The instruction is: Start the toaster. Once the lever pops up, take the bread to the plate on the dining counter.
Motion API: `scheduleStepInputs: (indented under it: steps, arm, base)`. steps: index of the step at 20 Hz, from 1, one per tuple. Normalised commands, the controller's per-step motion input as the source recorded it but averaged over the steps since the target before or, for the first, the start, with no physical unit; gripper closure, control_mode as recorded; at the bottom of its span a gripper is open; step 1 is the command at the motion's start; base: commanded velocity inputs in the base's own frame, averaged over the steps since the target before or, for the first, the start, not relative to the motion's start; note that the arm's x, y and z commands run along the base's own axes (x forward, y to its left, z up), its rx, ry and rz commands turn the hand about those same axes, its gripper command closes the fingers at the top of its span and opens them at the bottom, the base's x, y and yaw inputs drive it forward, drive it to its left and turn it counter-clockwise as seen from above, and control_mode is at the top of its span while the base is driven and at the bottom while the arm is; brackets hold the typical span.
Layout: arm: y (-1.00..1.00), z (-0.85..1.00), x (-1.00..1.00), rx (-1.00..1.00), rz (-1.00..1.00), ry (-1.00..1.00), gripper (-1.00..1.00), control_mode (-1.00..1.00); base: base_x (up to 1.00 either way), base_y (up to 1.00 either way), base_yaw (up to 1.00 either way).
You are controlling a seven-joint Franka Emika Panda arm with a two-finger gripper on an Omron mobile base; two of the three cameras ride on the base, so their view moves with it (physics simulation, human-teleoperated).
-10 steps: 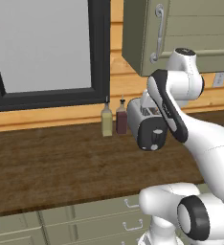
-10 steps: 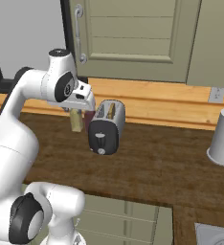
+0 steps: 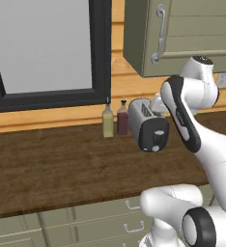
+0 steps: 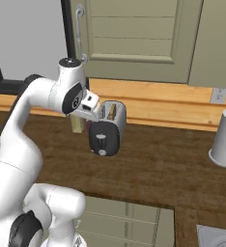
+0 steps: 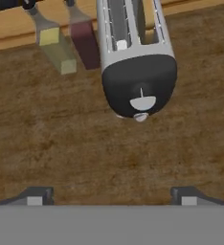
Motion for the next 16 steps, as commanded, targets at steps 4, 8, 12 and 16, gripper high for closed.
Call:
scheduleStepInputs:
  steps: [4, 8, 12, 16]
  arm:
    - [-0.60, -0.71, -0.13, 0.19, -0.25, -0.23, -1.00, -1.00]
    - [-0.58, -0.65, 0.00, 0.14, -0.32, -0.16, -1.00, -1.00]
    - [-0.15, -0.48, 0.23, 0.10, -0.31, -0.04, -1.00, -1.00]
    - [0.00, -0.27, 0.47, 0.00, -0.11, 0.00, -1.00, -1.00]
  base:
    - [0.00, 0.00, 0.00]
    - [0.00, 0.00, 0.00]
    - [0.00, 0.00, 0.00]
    - [0.00, 0.00, 0.00]
